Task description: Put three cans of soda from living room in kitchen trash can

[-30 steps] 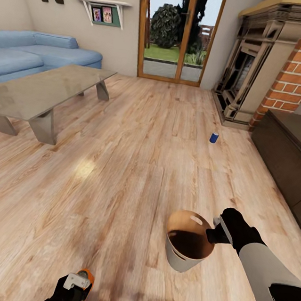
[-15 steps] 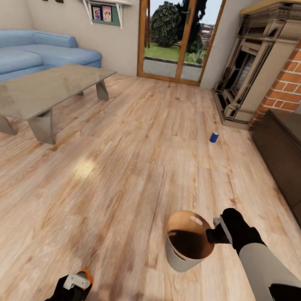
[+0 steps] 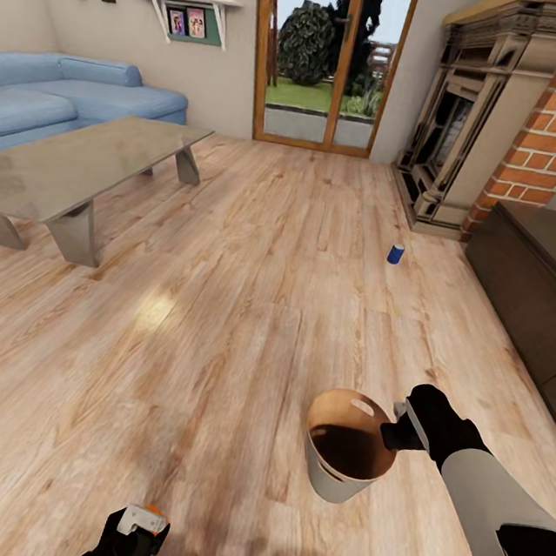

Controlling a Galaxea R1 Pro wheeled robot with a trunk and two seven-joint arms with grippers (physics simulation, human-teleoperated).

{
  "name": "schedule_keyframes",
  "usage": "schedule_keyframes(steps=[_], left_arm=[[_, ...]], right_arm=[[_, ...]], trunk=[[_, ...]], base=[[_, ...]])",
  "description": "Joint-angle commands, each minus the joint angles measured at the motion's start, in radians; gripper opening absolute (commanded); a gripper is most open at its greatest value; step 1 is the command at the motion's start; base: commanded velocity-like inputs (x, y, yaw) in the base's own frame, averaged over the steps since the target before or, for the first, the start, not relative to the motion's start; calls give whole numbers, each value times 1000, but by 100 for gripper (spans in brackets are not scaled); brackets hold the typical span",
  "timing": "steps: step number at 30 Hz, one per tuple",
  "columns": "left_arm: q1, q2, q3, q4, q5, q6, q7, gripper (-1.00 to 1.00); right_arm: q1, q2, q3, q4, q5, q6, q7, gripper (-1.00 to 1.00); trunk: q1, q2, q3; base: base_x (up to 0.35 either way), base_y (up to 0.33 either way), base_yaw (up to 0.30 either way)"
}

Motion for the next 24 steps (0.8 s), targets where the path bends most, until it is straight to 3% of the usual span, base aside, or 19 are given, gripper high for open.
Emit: schedule_keyframes(steps=[1,12,16,24], left_arm=[[0,0,0,0,0,0,0,100],[0,0,0,0,1,0,-2,100],[0,0,1,0,0,1,-5,100],[0,0,1,0,0,1,-6,100]], right_arm=[[-1,0,-1,0,-18,1,3,-100],[-1,0,-1,0,-18,1,3,-100],[-1,0,-1,0,-18,1,3,-100],[-1,0,-1,0,-18,1,3,-100]], trunk=[[0,0,0],[0,0,0],[2,-1,-15],[2,-1,-15]], base=[[0,0,0],[0,0,0],[0,0,0],[0,0,0]])
